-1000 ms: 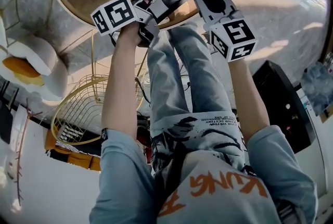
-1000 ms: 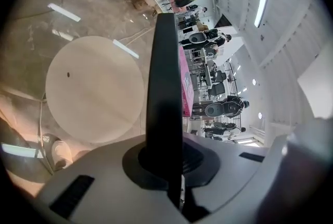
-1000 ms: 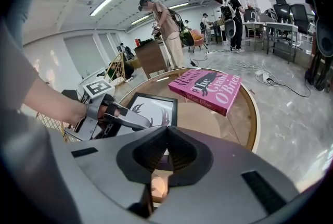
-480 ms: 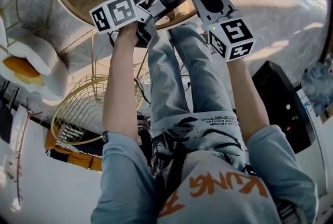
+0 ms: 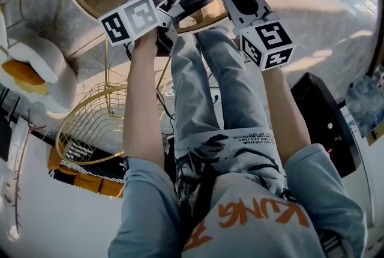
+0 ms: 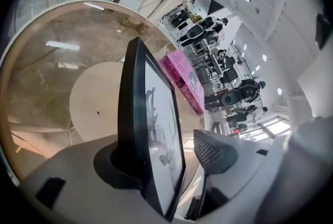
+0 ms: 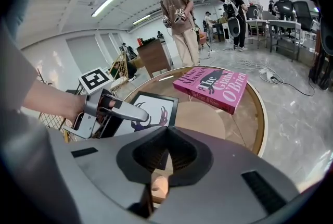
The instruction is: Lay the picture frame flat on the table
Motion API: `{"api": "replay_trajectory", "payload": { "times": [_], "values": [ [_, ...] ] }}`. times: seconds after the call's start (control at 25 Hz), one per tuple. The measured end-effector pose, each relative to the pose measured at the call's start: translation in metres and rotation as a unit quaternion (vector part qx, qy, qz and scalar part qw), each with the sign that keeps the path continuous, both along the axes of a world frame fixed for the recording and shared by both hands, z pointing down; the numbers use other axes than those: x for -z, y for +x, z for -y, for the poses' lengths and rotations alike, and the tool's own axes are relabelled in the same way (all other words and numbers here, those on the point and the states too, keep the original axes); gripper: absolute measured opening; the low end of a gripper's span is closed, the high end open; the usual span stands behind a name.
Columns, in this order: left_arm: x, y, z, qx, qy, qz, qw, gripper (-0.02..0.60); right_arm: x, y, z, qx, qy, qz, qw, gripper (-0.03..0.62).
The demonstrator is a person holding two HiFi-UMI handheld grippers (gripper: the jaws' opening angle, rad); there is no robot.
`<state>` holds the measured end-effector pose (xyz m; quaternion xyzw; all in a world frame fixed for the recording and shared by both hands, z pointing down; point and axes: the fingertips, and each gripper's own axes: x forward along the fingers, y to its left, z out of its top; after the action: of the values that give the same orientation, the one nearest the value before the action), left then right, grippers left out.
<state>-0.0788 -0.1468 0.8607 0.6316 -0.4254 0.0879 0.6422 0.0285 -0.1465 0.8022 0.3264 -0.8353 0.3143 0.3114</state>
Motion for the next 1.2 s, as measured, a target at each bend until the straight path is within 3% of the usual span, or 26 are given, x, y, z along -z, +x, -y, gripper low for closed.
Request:
{"api": "replay_trajectory", "payload": {
  "times": [0.16,0.36,0.56,0.64,0.8,0.88,1.04,1.2],
  "values": [
    [-0.001,-0.009,-0.005,-0.043,0.000,0.078,0.9960,0.331,0.002,-0.005,-0.001,0.007,0.001,0.003,1.000,-0.003],
    [-0.007,-0.027,-0.012,-0.083,0.000,0.184,0.9793,0.345,0.001,-0.007,-0.001,0.012,0.001,0.005,1.000,-0.003],
    [-0.012,-0.042,-0.020,-0.056,-0.006,0.228,0.9721,0.345,-0.001,-0.005,-0.002,0.015,0.000,0.007,1.000,-0.002],
    [-0.010,-0.055,-0.024,-0.043,-0.008,0.263,0.9639,0.341,-0.002,-0.005,-0.003,0.017,0.000,0.008,1.000,-0.003],
    [0.006,-0.084,-0.032,0.022,-0.011,0.323,0.9462,0.252,-0.001,-0.005,-0.004,0.018,-0.001,0.009,1.000,-0.003],
    [0.013,-0.086,-0.036,0.040,-0.009,0.335,0.9414,0.145,0.001,-0.005,-0.005,0.020,0.000,0.011,1.000,-0.003],
    [0.026,-0.074,-0.036,0.039,0.012,0.351,0.9356,0.045,0.005,-0.005,-0.002,0.024,0.004,0.015,1.000,-0.003],
    [0.046,-0.054,-0.034,0.035,0.048,0.351,0.9345,0.021,0.011,-0.002,0.001,0.022,0.008,0.016,1.000,-0.003]
  ]
}}
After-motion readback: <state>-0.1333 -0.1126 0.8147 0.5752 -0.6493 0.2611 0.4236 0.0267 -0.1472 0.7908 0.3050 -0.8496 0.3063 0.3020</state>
